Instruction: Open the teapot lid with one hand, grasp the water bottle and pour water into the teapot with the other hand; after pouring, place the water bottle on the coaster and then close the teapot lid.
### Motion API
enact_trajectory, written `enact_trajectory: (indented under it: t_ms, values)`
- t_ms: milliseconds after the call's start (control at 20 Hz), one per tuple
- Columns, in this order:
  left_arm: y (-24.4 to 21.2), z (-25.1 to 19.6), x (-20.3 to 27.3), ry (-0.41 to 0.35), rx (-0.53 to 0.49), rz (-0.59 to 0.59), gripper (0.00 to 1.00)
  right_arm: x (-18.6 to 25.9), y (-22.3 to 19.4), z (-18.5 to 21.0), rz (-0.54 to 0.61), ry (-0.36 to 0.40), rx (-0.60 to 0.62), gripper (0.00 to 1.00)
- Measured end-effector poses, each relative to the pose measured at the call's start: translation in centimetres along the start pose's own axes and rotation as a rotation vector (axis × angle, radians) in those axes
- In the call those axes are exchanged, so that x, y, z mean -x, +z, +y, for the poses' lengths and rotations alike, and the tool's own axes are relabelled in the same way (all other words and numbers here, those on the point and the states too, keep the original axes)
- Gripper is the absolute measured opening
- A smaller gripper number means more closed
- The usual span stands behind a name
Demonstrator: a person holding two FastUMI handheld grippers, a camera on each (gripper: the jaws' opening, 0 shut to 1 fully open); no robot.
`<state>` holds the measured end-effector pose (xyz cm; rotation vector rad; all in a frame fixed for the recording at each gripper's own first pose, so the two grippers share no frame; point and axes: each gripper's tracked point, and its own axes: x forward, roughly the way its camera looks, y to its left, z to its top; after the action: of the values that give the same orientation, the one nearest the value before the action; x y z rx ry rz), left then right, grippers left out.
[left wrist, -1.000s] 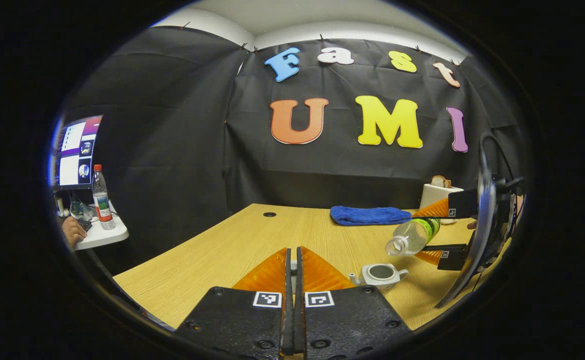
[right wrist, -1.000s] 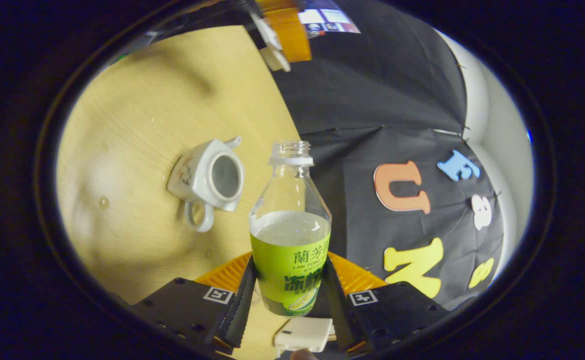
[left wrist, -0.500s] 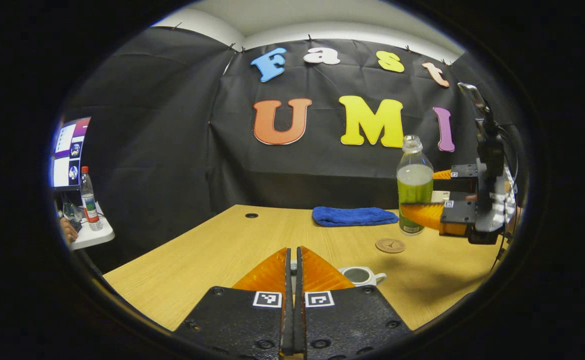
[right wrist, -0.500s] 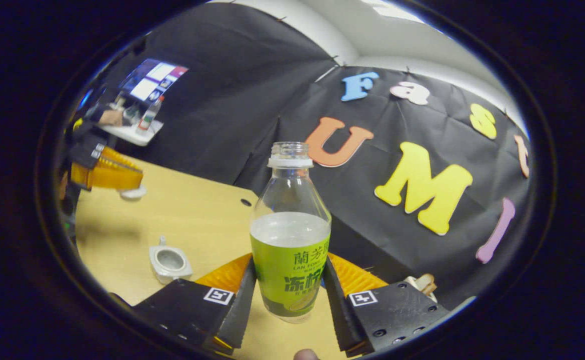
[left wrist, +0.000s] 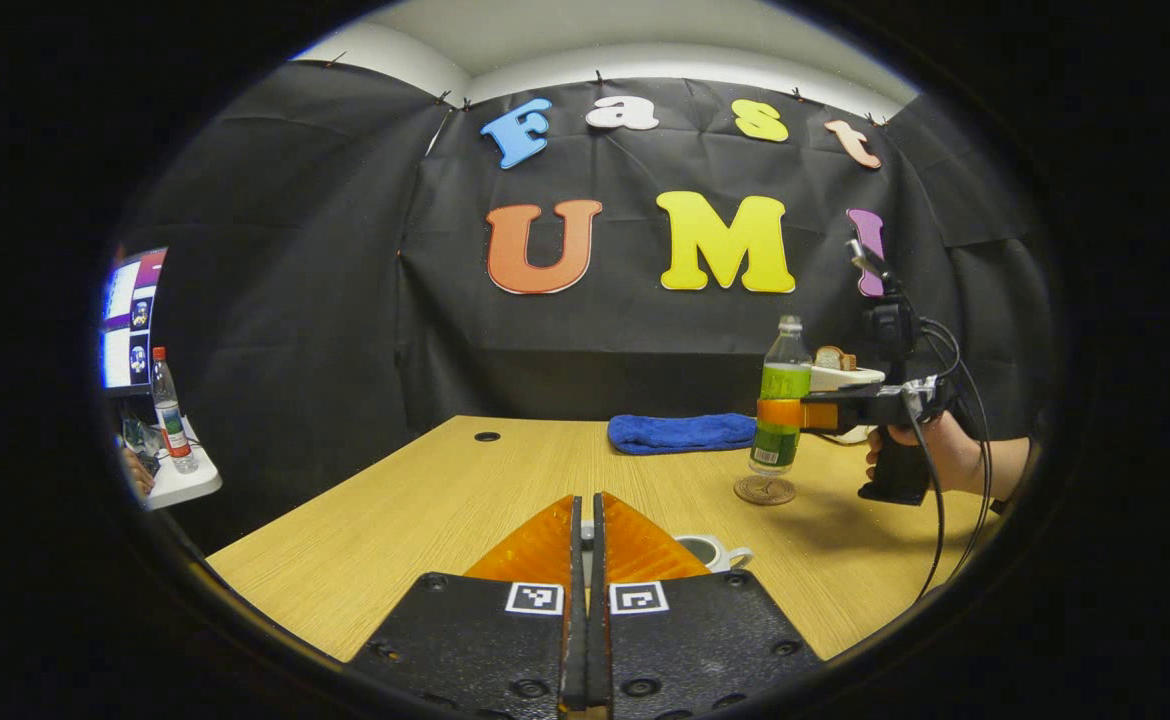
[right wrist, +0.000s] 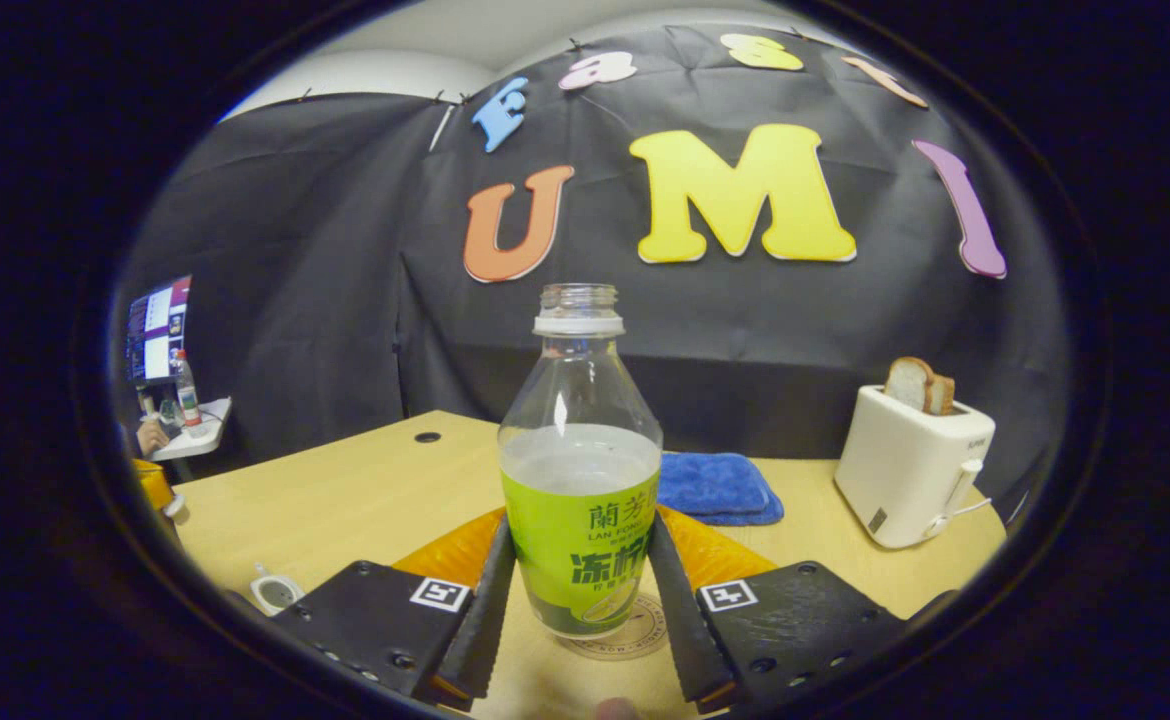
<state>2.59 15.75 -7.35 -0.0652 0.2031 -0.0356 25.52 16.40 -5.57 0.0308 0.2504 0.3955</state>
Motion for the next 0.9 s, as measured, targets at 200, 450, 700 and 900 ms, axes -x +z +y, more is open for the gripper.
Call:
enact_trajectory:
  t_ms: [200,450,700,900]
  values:
    - [-0.4,0.0,-0.1,-0.001,-0.003,0.007,0.03,-1.6,-1.8,-1.7,0.021,-0.041,0.008,0.70]
    - [-0.5,0.0,-0.2,0.000,-0.004,0.011,0.03,-2.3,-2.2,-2.4,0.020,-0.064,0.018,0.70]
    - [-0.6,-0.1,-0.2,-0.001,-0.008,0.012,0.03,-2.4,-2.7,-2.7,0.024,-0.075,0.000,0.72]
    - [-0.7,-0.4,-0.4,-0.006,-0.007,0.016,0.03,-1.7,-2.0,-2.7,0.006,-0.083,-0.008,0.83]
